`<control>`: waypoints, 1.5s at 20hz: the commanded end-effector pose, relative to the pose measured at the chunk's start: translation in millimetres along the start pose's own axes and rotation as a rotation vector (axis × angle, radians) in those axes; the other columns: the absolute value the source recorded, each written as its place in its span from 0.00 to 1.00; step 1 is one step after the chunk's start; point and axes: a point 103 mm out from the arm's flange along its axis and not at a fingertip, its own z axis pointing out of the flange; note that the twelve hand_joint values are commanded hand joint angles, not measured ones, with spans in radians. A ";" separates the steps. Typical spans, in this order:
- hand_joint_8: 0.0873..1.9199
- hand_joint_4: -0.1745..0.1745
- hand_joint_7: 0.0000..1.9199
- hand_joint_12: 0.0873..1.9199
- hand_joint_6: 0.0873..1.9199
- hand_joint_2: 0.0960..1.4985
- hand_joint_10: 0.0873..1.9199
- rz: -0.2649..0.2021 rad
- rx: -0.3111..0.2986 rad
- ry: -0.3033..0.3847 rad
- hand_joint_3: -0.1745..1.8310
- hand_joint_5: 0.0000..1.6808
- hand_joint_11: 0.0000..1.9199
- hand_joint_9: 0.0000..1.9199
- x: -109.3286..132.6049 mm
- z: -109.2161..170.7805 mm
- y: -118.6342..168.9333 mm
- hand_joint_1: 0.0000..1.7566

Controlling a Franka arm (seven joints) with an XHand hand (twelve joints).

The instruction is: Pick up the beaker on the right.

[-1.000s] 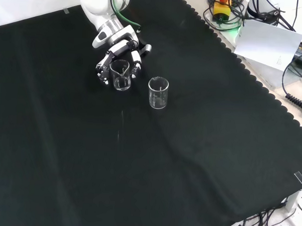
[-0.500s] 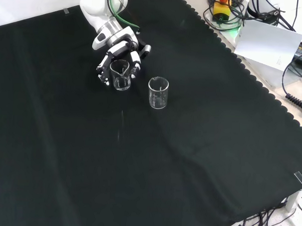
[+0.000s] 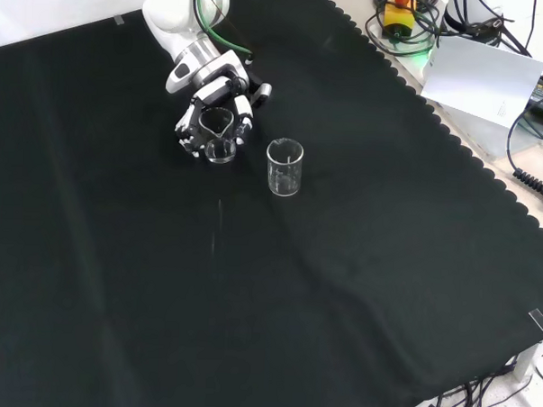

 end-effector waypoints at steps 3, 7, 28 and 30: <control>0.28 0.67 0.61 0.49 0.35 0.57 0.18 0.147 -0.198 -0.163 0.22 0.69 0.52 0.60 5.6 5.8 4.0 0.68; 0.13 0.65 0.74 0.35 0.22 0.51 0.04 0.085 -0.241 -0.201 0.25 0.77 0.68 0.73 19.7 -2.5 4.7 0.73; 0.17 0.00 0.73 0.27 0.18 0.43 0.00 -0.009 -0.080 -0.361 0.34 0.81 0.77 0.88 91.1 -67.0 -38.9 0.75; 0.18 0.00 0.73 0.27 0.19 0.43 0.00 -0.006 -0.057 -0.370 0.34 0.81 0.77 0.88 97.6 -67.3 -46.2 0.75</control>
